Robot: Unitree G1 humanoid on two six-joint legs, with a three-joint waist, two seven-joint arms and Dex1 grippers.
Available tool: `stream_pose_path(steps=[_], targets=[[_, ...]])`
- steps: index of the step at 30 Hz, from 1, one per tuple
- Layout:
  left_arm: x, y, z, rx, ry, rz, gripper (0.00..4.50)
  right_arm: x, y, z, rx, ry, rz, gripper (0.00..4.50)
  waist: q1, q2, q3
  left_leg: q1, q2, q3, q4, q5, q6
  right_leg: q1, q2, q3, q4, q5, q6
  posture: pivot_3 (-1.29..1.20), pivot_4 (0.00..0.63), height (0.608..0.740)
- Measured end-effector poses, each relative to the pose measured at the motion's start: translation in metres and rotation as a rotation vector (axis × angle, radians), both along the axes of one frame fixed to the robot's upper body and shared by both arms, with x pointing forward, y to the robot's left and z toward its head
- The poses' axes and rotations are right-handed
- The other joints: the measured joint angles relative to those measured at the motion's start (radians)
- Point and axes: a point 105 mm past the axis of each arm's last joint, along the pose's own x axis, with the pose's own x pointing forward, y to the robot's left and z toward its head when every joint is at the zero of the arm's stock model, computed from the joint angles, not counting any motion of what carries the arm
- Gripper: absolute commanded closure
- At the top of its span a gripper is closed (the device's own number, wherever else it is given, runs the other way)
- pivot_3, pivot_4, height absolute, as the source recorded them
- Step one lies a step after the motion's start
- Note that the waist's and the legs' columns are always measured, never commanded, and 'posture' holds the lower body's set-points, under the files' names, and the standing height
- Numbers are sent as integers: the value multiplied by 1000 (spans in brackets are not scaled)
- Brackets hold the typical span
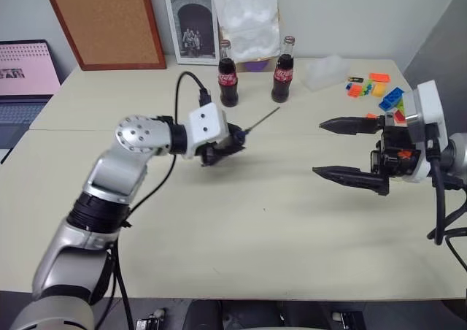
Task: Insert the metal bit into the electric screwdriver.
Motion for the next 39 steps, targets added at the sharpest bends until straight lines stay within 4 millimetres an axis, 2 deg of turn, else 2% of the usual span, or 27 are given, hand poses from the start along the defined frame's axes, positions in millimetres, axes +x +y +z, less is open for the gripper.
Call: stream_pose_path(steps=[2, 3, 5, 6, 8, 10, 15, 19, 20, 29, 32, 36, 37, 39], targets=[[8, -13, -14, 194, -35, -97, 2873, -2, -4, -12, -81, -40, -110, 0, 17, -1, 0, -7, 0, -4, -1, 0, 0, -5, 0, -5, 0, -1, -1, 0, 150, 740], [9, -14, -15, 214, -44, -103, 2873, -2, -5, -14, -90, -41, -118, 0, 18, 0, 0, -7, 0, -4, -1, 0, 0, -6, 0, -4, 0, -1, -1, 0, 150, 740], [25, -12, -26, 349, -67, -102, 2873, -5, -6, -26, -166, -39, -159, 0, 17, 1, -1, -8, -1, -3, -1, 0, 0, -7, 0, -3, 1, -1, -1, 0, 150, 740], [30, -12, -34, 397, -66, -107, 2873, -7, -5, -29, -192, -42, -167, 0, 14, 1, -1, -9, -1, -3, -1, 0, 0, -7, 0, -3, 1, 0, -1, 0, 150, 740], [37, -21, -67, 547, -63, -162, 2873, -9, -3, -39, -256, -41, -184, 0, 3, 1, -1, -9, -1, -2, 0, 0, 0, -8, 0, -2, 1, 0, -1, 0, 150, 740], [39, -21, -78, 591, -63, -178, 2873, -10, -2, -43, -275, -30, -188, 0, -3, 1, -1, -10, 0, -2, 0, 0, 0, -10, 1, 0, 2, 0, -1, 0, 150, 740], [51, -38, -79, 601, -92, -196, 2873, -6, -4, -57, -333, 5, -237, 0, 11, 2, -2, -10, -1, -2, 6, 0, 0, -8, 1, -1, 5, -1, 0, 0, 150, 740], [52, -41, -83, 607, -94, -206, 2873, -5, -4, -60, -337, 13, -247, 0, 14, 2, -2, -8, -2, -2, 8, 0, 0, -3, -1, -1, 4, -2, 4, 0, 150, 740], [52, -41, -83, 605, -88, -205, 2172, -5, -4, -60, -337, 14, -248, 0, 14, 2, -2, -8, -2, -2, 8, 0, 0, -2, -1, -1, 4, -2, 4, 0, 150, 740], [53, -38, -76, 560, -42, -187, 575, -4, 0, -57, -336, 3, -236, 0, 9, 2, -2, -6, -2, -3, 7, 0, 0, -1, 0, -1, 4, 0, 1, 0, 150, 740], [48, -40, -75, 492, 19, -191, 17, -3, 0, -58, -337, 10, -232, 0, 9, 2, -2, -7, -2, -3, 6, 0, 0, -2, 0, -2, 4, 0, 1, 0, 150, 740], [40, -39, -67, 378, 109, -193, 17, 0, -2, -60, -334, 28, -238, 0, 9, 1, -1, -12, -1, -4, 7, 0, 0, -7, 0, -2, 6, 0, 1, 0, 150, 740], [41, -34, -60, 349, 108, -176, 17, 0, -3, -61, -334, 29, -240, 0, 8, 1, -1, -13, -1, -4, 7, 0, 0, -9, 0, -2, 7, 0, 1, 0, 150, 740], [47, -13, -34, 248, 90, -83, 17, 1, -5, -61, -335, 33, -245, 0, 4, 1, -1, -13, -1, -4, 7, 0, 0, -10, 1, -2, 7, 0, 1, 0, 150, 740]])
